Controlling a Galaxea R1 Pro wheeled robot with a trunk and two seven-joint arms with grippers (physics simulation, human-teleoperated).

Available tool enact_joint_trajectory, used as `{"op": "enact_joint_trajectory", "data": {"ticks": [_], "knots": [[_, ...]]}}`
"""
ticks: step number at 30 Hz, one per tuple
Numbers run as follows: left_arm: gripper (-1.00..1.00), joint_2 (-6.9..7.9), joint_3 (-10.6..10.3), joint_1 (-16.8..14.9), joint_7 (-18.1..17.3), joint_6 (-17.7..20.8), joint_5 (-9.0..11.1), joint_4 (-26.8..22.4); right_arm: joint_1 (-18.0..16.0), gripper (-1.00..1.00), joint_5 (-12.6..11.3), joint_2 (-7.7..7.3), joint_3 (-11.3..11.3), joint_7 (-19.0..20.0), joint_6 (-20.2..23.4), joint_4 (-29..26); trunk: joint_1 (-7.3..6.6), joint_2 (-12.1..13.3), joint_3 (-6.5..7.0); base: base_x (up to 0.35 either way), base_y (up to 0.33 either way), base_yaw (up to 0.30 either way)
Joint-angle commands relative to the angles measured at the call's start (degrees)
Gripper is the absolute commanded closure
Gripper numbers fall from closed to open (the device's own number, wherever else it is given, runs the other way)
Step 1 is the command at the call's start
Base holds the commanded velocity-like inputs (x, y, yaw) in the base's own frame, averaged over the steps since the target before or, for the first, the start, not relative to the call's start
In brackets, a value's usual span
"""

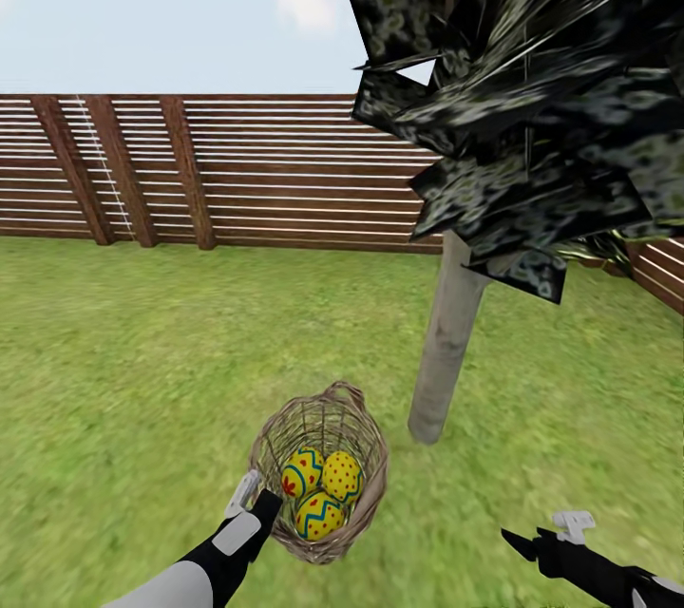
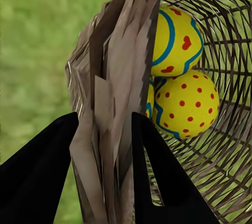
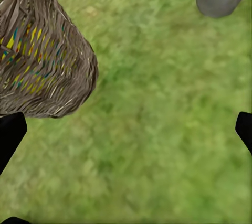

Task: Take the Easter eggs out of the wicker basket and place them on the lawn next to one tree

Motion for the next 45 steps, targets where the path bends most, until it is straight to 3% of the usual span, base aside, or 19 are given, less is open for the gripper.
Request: {"op": "enact_joint_trajectory", "data": {"ticks": [1, 13, 45], "knots": [[1.0, -0.04, 0.2, -0.03, 0.17, -0.07, 0.04, -0.12, -0.04, -1.0, 0.14, 0.07, -0.37, 0.4, 0.41, -0.06, 0.23, -0.46, -0.24, 0.0, 0.0, -0.004], [1.0, -0.04, 0.2, -0.03, 0.17, -0.07, 0.04, -0.12, -0.04, -1.0, 0.13, 0.17, -0.37, 0.4, 0.4, -0.06, 2.86, -5.27, -2.4, 0.0, 0.0, -0.179], [1.0, -0.04, 0.21, -0.03, 0.17, -0.07, 0.04, -0.14, -0.04, -1.0, 0.13, 0.3, -0.37, 0.31, 0.4, 0.03, 9.89, -18.1, -8.54, 0.0, 0.0, 0.009]]}}
